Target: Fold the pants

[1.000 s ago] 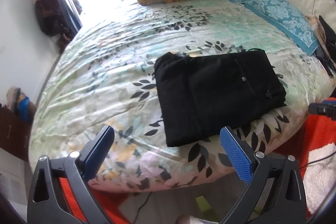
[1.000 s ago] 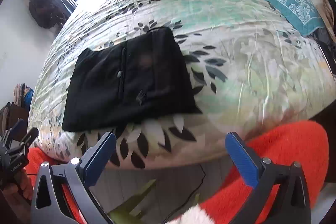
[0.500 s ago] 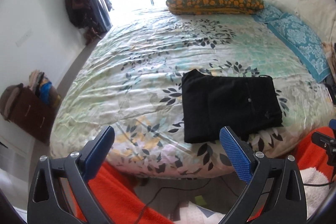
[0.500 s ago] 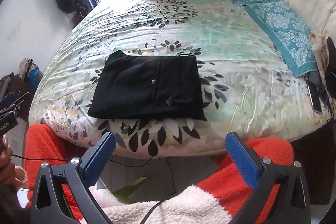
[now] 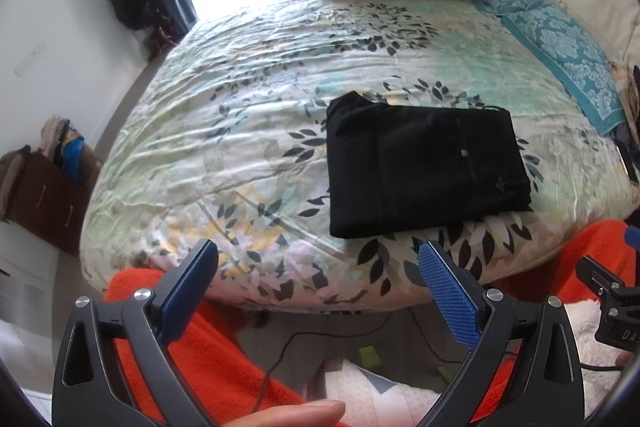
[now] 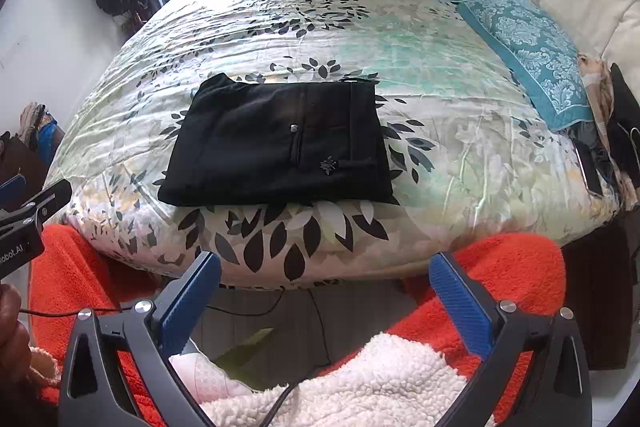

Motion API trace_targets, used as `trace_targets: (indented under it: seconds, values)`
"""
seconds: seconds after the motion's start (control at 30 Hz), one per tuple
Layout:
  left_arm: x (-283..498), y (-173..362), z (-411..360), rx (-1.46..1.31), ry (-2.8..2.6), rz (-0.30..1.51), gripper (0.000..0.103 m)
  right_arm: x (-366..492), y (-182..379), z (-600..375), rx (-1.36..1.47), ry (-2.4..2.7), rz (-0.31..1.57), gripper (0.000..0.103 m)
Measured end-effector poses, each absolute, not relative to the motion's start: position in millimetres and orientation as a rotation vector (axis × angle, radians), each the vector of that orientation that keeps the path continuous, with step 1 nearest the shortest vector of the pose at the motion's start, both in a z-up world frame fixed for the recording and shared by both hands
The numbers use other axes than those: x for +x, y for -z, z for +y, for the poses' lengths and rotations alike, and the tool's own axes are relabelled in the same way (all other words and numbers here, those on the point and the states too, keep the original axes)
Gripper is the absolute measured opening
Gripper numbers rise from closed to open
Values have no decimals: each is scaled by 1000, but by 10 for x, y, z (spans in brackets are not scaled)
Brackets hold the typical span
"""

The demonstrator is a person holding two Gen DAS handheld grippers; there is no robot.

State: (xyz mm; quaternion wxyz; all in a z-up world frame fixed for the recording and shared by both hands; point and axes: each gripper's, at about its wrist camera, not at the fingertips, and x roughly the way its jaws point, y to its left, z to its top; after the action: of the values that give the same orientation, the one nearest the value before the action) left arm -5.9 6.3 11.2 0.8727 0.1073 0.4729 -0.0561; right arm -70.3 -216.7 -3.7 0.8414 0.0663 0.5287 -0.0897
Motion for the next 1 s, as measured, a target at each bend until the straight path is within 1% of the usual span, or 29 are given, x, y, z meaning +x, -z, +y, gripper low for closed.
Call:
trace_targets:
  seconds: [0.33,0.53,1.0]
  values:
    - [-67,-123,34,234,144,991,101,-700,-137,-1974,-8,211,1088,103]
    - [-33,-72,51,232,143,1012,101,-666,-68,-1975,-19,220,1124,103]
    - [-4,0,43,229,154,1043,101,-673,-102,-1978,-58,276,1110,103]
